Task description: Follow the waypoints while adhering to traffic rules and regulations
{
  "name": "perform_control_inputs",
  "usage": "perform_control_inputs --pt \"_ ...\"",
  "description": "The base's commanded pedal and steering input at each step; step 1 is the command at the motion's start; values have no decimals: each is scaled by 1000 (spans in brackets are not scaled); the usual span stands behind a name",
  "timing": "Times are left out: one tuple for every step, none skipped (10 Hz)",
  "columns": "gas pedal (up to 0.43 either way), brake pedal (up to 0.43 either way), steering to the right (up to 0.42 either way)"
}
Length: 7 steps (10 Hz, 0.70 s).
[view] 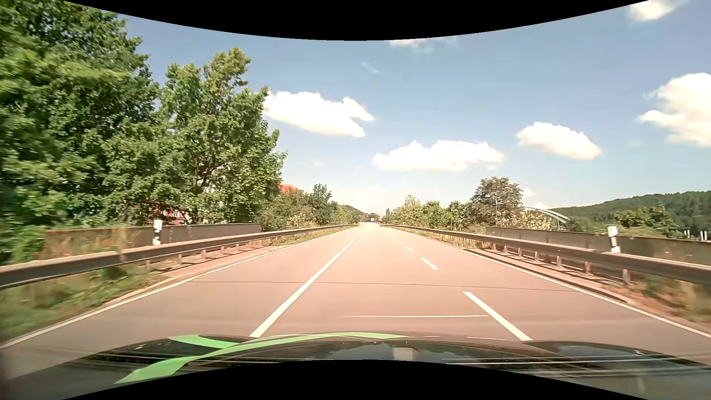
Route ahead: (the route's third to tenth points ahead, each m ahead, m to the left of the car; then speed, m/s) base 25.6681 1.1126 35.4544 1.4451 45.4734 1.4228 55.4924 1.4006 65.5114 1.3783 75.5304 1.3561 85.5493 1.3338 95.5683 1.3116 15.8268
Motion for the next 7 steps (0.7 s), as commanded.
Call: perform_control_inputs --pt "169 0 -1" --pt "169 0 -1" --pt "169 0 -1" --pt "169 0 -1" --pt "169 0 -1" --pt "189 0 -1" --pt "197 0 -1"
